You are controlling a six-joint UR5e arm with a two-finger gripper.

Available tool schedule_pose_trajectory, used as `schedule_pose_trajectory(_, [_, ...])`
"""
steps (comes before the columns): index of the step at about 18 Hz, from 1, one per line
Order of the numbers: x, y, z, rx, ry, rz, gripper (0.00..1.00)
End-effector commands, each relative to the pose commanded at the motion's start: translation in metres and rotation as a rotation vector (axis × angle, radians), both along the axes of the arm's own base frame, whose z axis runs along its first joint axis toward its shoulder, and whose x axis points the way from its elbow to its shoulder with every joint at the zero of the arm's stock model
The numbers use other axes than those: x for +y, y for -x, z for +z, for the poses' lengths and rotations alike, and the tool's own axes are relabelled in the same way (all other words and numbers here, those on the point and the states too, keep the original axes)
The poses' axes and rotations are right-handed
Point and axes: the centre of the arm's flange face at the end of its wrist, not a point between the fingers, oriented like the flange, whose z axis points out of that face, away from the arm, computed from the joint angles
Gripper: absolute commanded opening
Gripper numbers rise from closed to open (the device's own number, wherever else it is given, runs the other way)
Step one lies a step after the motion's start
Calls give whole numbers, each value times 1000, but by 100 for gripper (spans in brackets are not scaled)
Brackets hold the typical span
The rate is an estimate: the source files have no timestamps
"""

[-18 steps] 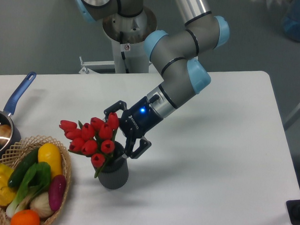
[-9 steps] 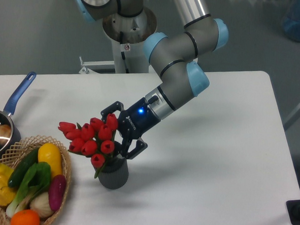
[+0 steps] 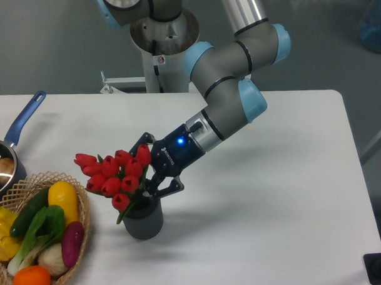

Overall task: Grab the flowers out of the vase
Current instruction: 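Close the gripper on the tulip stems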

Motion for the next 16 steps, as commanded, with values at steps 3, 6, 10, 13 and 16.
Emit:
schedule_pose_trajectory(3, [1,1,4,-35,-41,5,57])
schedule_pose_trajectory(6, [1,1,7,-52,-61,8,57])
schedule_pose_trajectory(10, [1,0,8,-63,-53,12,52])
schedule_pose_trajectory(13, [2,-2,9,-66,-58,11,47])
schedule_pose_trajectory(16, [2,-2,10,-66,-59,11,42])
